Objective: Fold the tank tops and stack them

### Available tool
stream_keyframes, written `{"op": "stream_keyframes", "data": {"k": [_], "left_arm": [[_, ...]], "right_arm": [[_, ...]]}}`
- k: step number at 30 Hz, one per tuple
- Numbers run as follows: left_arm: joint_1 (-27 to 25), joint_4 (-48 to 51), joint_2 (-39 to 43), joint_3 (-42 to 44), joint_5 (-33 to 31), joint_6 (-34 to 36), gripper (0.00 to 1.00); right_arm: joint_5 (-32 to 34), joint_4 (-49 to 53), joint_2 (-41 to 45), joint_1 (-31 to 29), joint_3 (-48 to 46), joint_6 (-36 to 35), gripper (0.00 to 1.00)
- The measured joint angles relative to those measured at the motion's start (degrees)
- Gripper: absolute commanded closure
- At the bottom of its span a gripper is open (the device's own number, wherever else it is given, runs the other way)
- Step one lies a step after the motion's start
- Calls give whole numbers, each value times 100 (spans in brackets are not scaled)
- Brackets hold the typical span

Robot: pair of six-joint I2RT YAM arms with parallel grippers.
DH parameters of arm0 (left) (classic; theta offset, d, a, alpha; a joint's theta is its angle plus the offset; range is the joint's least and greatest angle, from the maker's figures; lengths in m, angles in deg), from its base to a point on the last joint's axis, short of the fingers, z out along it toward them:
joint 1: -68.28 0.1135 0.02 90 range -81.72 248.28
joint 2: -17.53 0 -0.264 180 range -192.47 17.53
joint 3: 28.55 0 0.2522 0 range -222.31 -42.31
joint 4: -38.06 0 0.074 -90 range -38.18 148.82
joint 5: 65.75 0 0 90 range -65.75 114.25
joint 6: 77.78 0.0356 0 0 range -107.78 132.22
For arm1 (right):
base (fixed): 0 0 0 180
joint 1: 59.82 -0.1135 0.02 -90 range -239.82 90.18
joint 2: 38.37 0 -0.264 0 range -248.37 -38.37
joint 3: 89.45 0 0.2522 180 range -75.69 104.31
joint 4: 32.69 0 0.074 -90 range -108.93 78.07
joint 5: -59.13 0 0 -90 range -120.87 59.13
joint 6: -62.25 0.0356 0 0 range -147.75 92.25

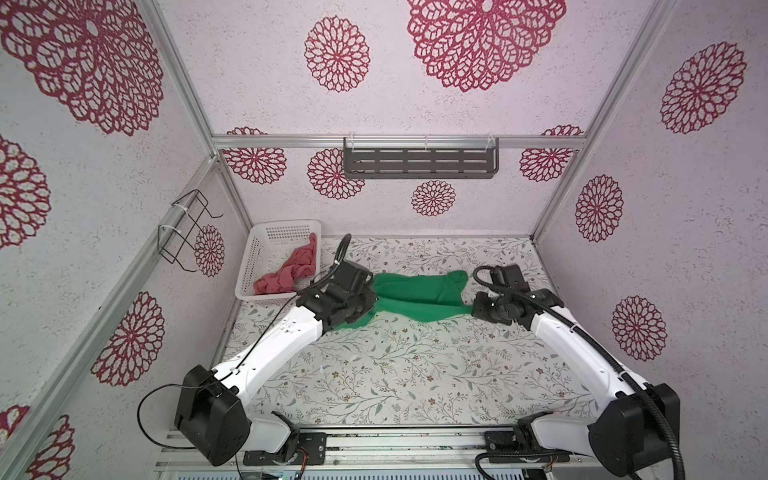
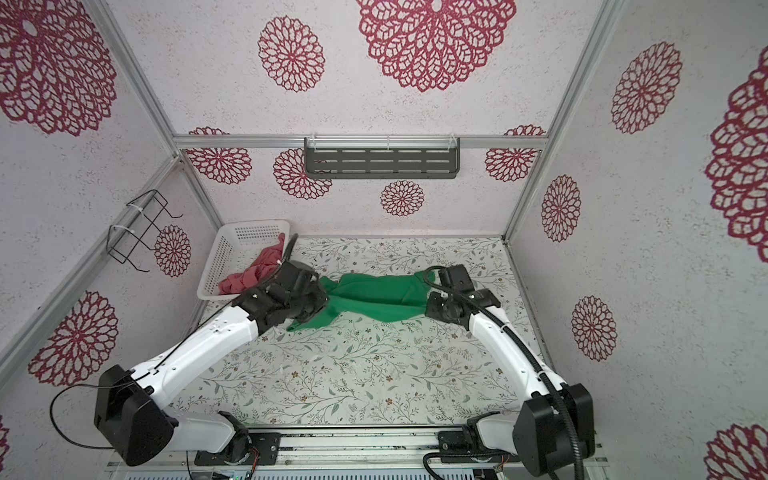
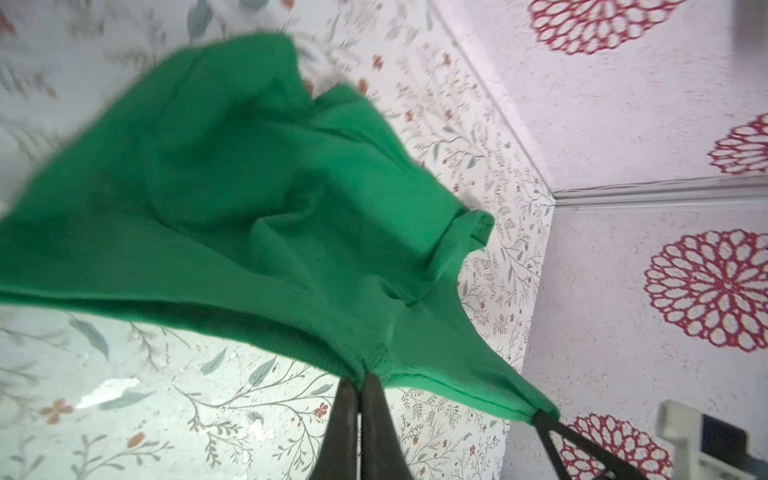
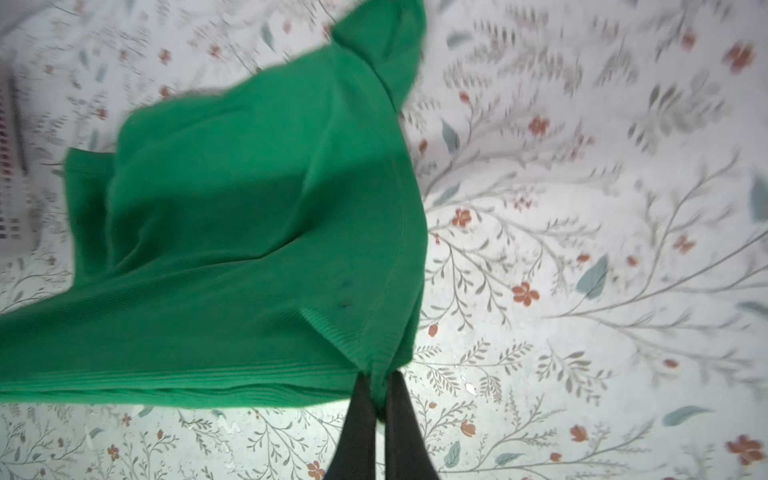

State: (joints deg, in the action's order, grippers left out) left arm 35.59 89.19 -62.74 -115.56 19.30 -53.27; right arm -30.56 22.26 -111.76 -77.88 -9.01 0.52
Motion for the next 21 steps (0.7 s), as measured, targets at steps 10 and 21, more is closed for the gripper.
{"op": "stream_keyframes", "data": {"k": [10,21], "left_arm": [[20,2730,-522,-4264,-544,2459,100],[798,3709,-914,-4417,310,3705,100]], "right_arm": [[105,1532,55,-87,3279,-776,100],[-149,2068,24,-87,3477,-1224,100]]}}
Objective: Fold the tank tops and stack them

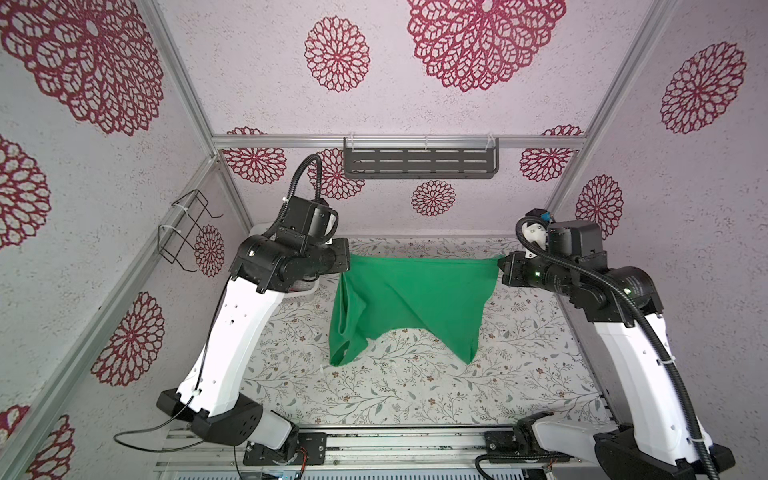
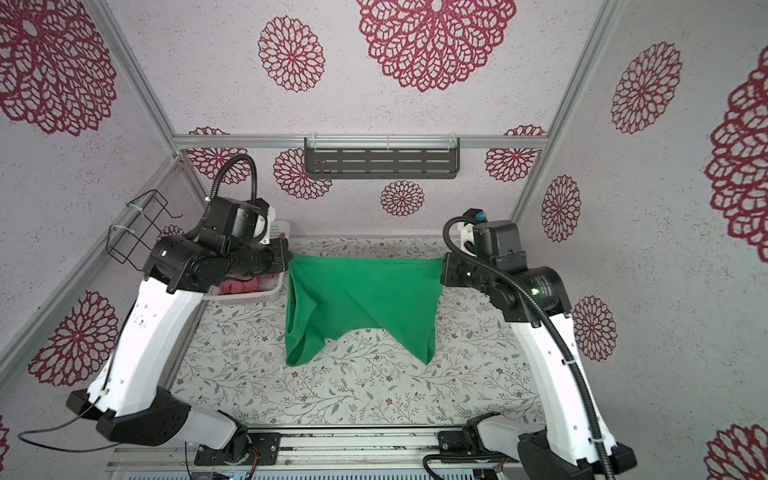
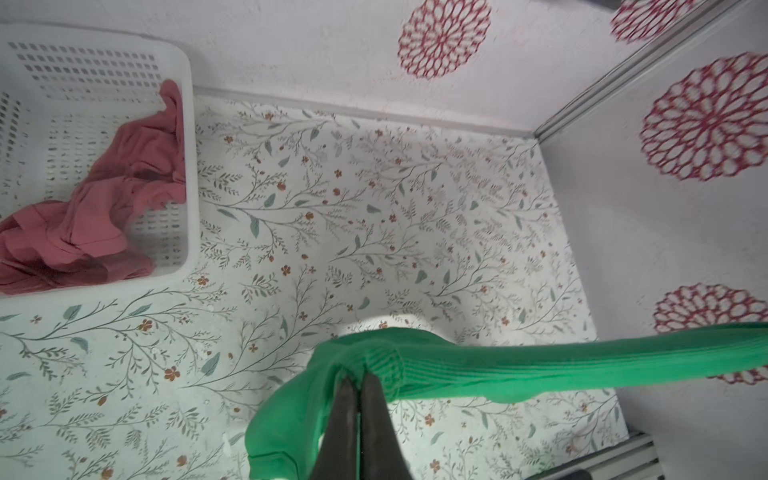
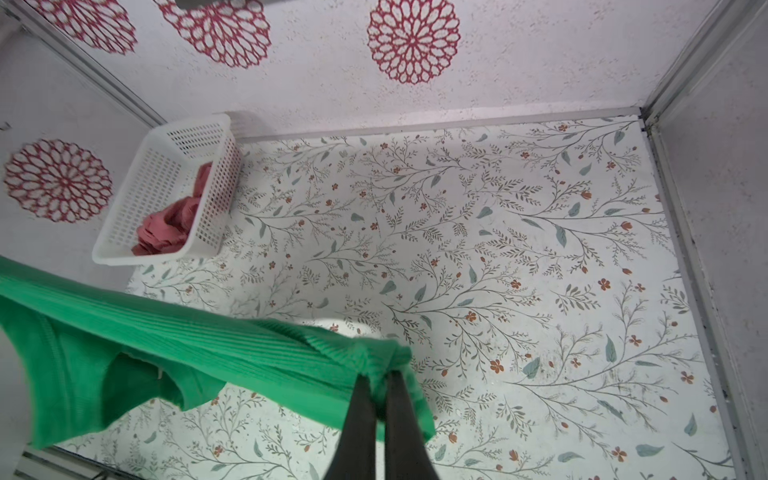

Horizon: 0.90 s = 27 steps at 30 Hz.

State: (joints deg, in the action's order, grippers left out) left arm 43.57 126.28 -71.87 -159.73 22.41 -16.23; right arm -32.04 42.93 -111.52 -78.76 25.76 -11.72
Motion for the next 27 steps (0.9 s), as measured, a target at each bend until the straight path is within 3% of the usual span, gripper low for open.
{"op": "stream_keyframes", "data": {"k": [4,9,12,15,17,19,24,27], "left_arm": [[323,-9,-1287,-730,308,463,100],[485,-94,-3348,-3165,522,988,100],[586,-337,-3560,-3359,640,1161,100],[664,-529,-3412,-3292,647,1327,100],[675,-796,-3060,-2809,629,1427,100],[636,-1027,-2564,-2052,575,1493,100],[157,-1996,-1005,791,87,1394,100],[-323,-2813,-131,2964,-192,778,100]], "right_arm": [[-37,-431,-890,256,70,-402,100],[13,-699,-2538,647,1443,-1034,100],[-15,-752,-3185,861,2590,-1333,100],[-87,-809,-3307,988,3115,-1561,100],[-151,-894,-3115,1014,2986,-1665,100],[-216,-1178,-2688,1014,2275,-1733,100],[-352,-1934,-1263,1019,-627,-1729,100],[-444,-2354,-470,1034,-2496,-1569,100]]}}
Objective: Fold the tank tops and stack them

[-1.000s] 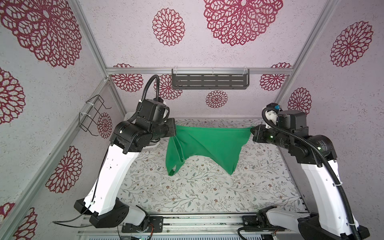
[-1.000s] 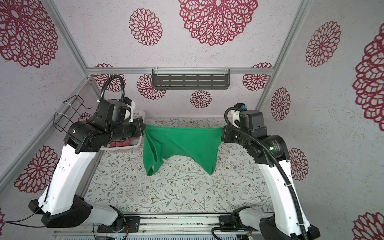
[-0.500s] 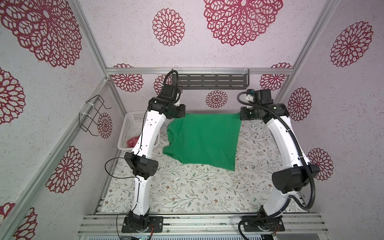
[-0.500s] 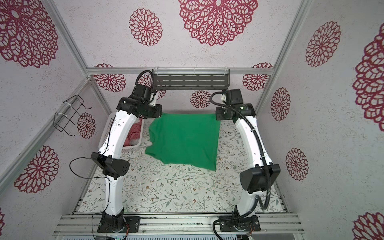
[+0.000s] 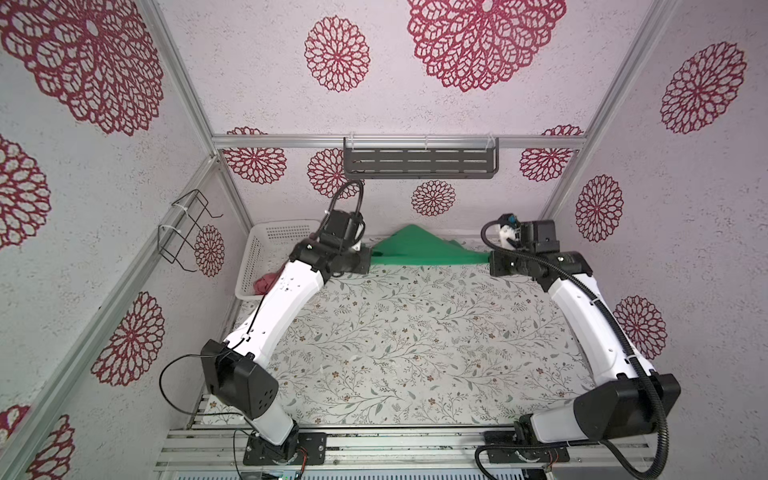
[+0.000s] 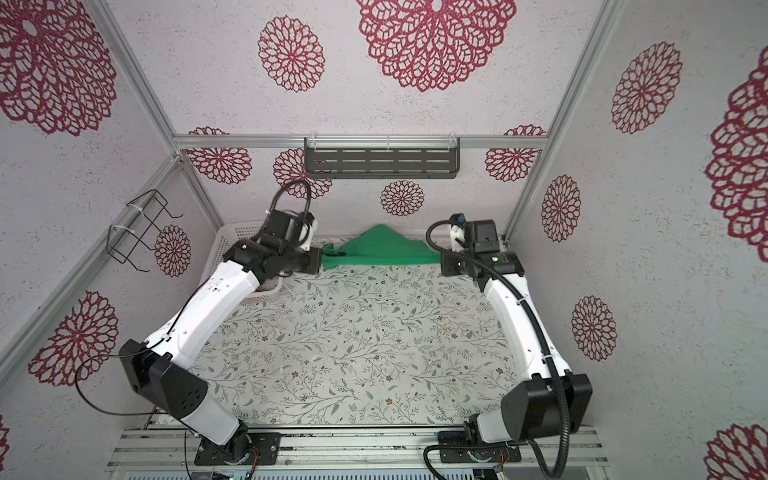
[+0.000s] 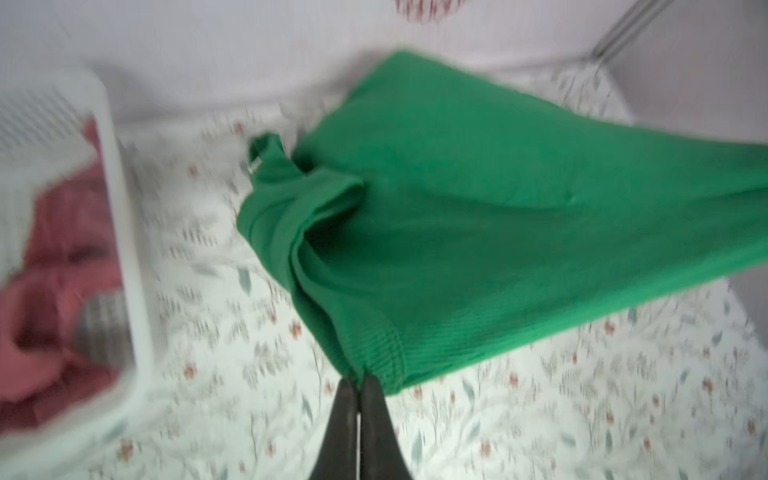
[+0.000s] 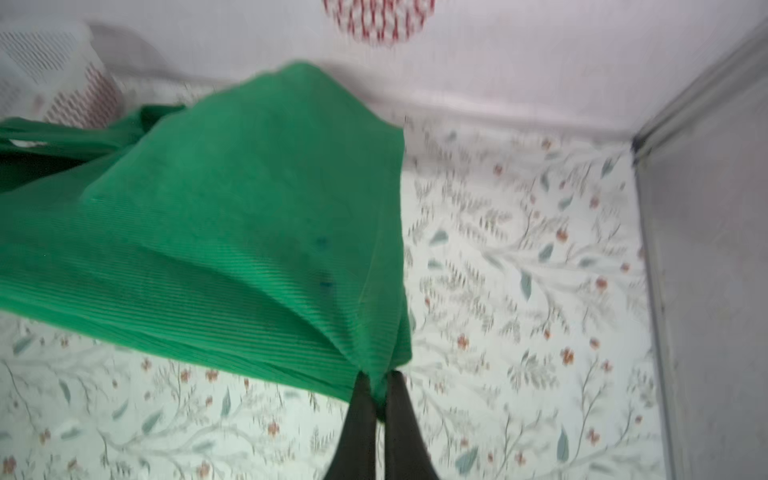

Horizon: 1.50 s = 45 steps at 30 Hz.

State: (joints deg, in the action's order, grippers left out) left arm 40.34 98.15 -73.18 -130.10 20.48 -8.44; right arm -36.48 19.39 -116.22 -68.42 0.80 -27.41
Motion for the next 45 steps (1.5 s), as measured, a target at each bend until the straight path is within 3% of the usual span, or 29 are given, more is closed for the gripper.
{"op": "stream_keyframes", "data": {"k": [3,6,8,9,11,13,16,21,24,29,35,39,42,45], "left_arm": [[-428,-1023,654,2352,-278,-1137,100],[-1034,-1609,1012,4146,-662,-2435,100],[-1633,-1694,1217,4892,-951,-3342,86],[-1888,-1679,1320,5069,-1056,-3698,76],[-2166,-1467,1552,5182,-1377,-4266,57],[-2234,-1137,1799,5077,-1672,-4645,46],[-2166,-564,2173,4577,-2057,-4776,42],[-1351,-267,2308,3606,-2024,-4234,58],[-1045,-175,1773,3016,-1932,-3755,61],[-1143,-254,232,1836,-1397,-3073,64],[-1547,-295,-1298,942,-850,-2608,48],[-1679,-234,-1814,896,-625,-2551,46],[-1679,-208,-1956,927,-568,-2546,49],[-1676,-234,-1956,986,-535,-2588,62]], "right_arm": [[-199,-306,697,26,-1707,302,100],[-428,-341,1373,20,-3139,752,100],[-544,-179,1823,17,-3812,1126,100],[-546,-66,2022,2,-4002,1305,91],[-433,278,2354,-33,-4100,1707,60],[-214,640,2437,-13,-3790,1943,46],[275,1086,2181,-4,-2927,2096,46],[581,1043,1821,4,-2315,2201,47],[511,984,1709,-24,-2391,2288,50],[348,737,1537,-142,-2627,2428,52],[234,358,1399,-273,-2806,2546,52],[227,192,1296,-289,-2817,2583,50],[221,68,1180,-289,-2817,2583,49],[188,-35,1088,-299,-2817,2581,49]]}}
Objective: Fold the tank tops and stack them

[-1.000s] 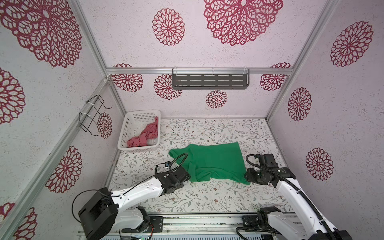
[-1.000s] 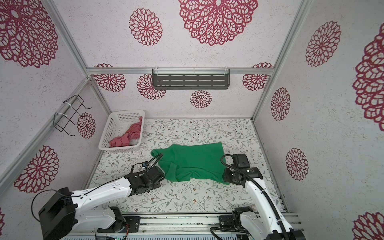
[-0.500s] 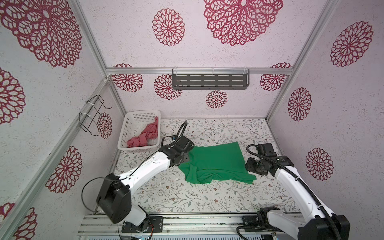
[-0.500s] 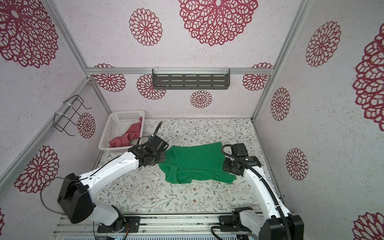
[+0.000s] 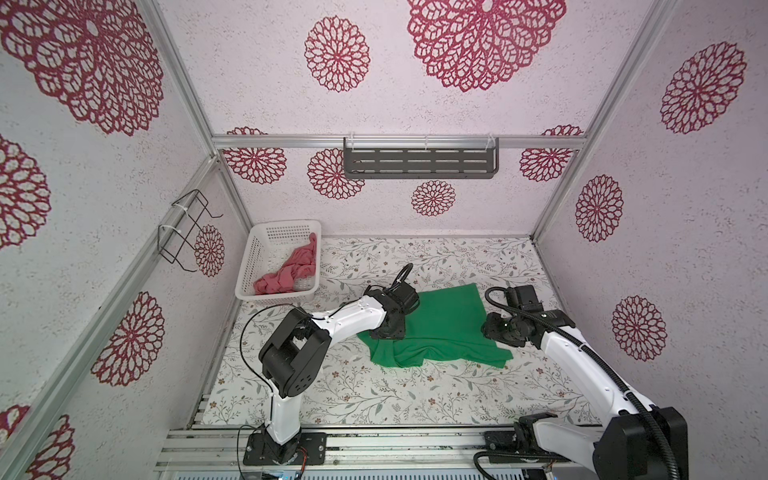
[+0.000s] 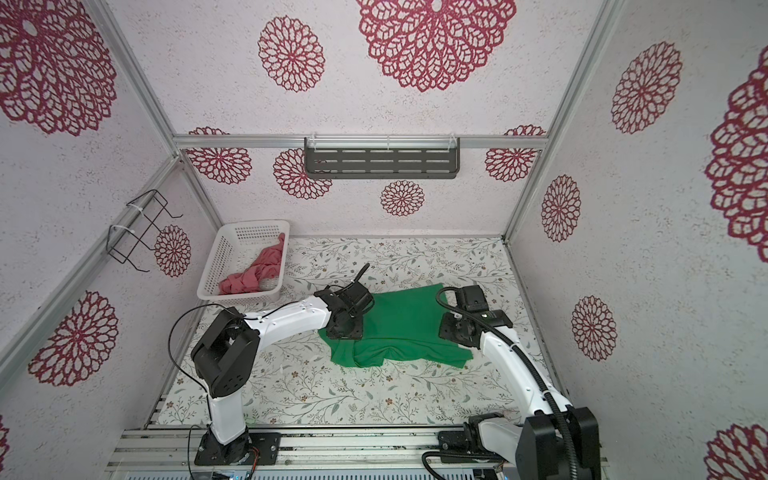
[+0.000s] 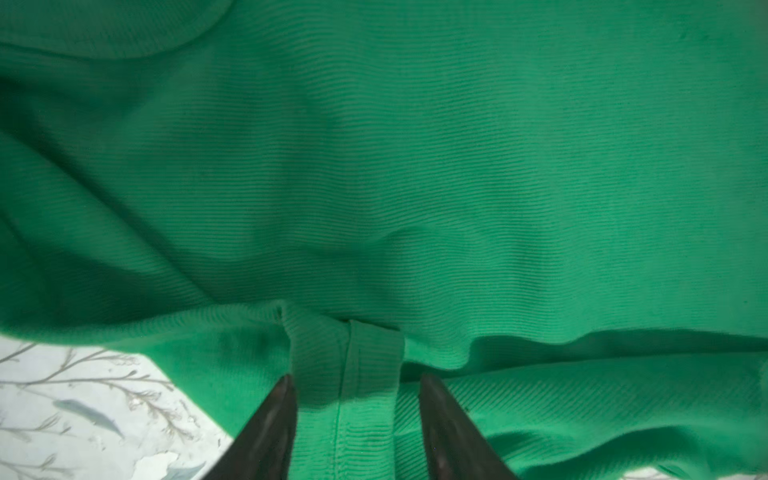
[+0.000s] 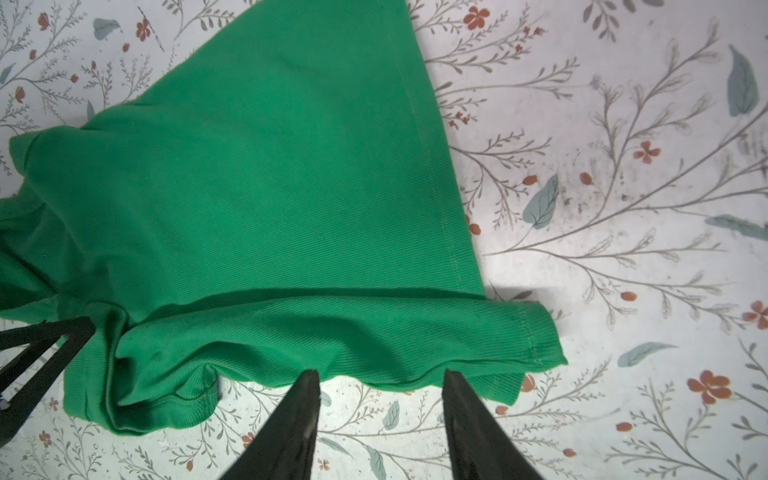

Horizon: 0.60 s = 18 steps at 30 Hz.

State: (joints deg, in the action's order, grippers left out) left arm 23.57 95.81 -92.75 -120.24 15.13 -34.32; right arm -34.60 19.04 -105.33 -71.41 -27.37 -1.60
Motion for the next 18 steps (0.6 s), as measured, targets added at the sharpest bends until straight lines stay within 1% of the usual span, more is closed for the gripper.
{"op": "stream_keyframes", "data": {"k": [2,5,6,11,14,18], "left_arm": [[0,-33,0,39,48,-39,79],[0,-94,0,129,79,-96,97],[0,-125,2,190,74,-129,100],[0,-166,323,796,-63,-319,100],[0,-149,876,1255,-240,-483,100],[0,-103,1873,1803,-507,-765,100]], "right_arm": [[-15,-63,-55,-11,2,0,49],[-59,-142,-111,-20,2,-2,49],[-66,-175,-125,-22,2,-2,49],[-103,-262,-232,-26,9,-13,49],[-107,-295,-289,-26,22,-15,50],[-116,-361,-361,-33,31,-15,51]]}}
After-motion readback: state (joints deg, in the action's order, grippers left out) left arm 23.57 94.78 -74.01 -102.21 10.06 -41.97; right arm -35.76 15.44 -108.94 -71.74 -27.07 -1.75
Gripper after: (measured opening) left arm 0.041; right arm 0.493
